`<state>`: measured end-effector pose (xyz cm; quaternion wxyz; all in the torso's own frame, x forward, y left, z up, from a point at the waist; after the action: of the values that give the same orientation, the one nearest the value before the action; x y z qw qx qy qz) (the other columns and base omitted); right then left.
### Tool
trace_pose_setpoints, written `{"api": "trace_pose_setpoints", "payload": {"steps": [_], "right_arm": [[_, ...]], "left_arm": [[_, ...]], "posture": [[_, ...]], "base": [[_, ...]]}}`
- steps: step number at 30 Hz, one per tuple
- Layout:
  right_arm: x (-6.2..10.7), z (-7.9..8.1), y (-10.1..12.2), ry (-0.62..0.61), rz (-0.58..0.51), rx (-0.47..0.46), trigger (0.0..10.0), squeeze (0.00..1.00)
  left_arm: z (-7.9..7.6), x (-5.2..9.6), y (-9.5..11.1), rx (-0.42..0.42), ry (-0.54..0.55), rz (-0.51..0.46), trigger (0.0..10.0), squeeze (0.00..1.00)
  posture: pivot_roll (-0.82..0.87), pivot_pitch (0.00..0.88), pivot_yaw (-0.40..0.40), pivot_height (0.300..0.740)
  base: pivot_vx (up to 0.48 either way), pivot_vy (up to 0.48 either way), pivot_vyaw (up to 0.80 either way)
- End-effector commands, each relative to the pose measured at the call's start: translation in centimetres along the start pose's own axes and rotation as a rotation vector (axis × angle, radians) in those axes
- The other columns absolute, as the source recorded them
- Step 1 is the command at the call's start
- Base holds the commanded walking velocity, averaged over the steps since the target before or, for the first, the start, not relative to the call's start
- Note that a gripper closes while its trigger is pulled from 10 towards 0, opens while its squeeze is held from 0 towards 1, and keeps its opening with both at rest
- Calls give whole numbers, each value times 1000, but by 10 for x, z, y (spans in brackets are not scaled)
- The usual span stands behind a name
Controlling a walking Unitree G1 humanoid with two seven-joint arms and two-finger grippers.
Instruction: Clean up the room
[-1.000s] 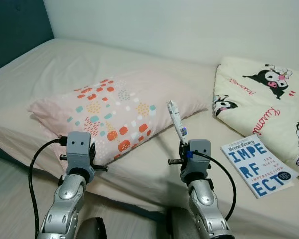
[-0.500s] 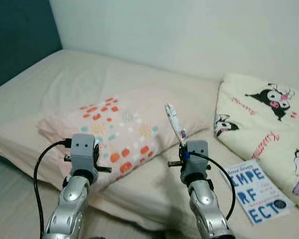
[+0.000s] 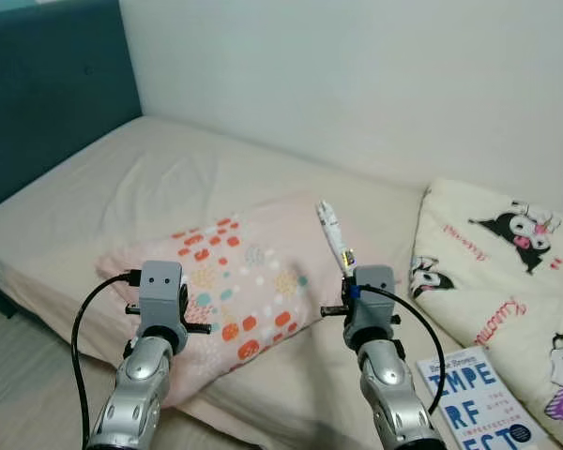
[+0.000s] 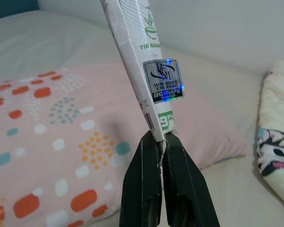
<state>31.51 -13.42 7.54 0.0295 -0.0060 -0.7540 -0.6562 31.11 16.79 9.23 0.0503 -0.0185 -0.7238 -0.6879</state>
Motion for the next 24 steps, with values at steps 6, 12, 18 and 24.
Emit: {"api": "trace_pose_setpoints", "payload": {"steps": [6,12,18,24], "right_arm": [[8,-1,-17,22,80,-22,10000,0],[11,-10,-28,-24,112,-41,10000,0],[17,-10,-38,-63,164,-92,10000,0],[19,-2,-42,-22,187,-103,10000,0]], "left_arm": [[5,0,-3,20,1,18,10000,0],[-21,-4,-8,6,-124,54,10000,0],[-20,-5,-16,-7,-110,95,10000,0],[0,1,-28,-5,-37,139,10000,0]], "posture": [[12,0,-58,740],[14,0,-22,740],[6,0,-23,740],[40,0,-43,740]], "base": [[0,0,0],[0,0,0],[0,0,0],[0,0,0]]}}
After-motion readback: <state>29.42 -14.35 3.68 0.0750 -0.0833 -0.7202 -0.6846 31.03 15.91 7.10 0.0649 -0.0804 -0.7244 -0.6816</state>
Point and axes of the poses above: a point about 5 cm out from each wrist's last joint towards the gripper, its own x axis pointing back from the gripper into the wrist, its own y axis along the axis of the wrist's last joint, z = x × y, the point moved 1 cm from there along -x, pointing out of the wrist towards the gripper, and after that the axes turned 5 degrees about x, right-handed, at the moved point
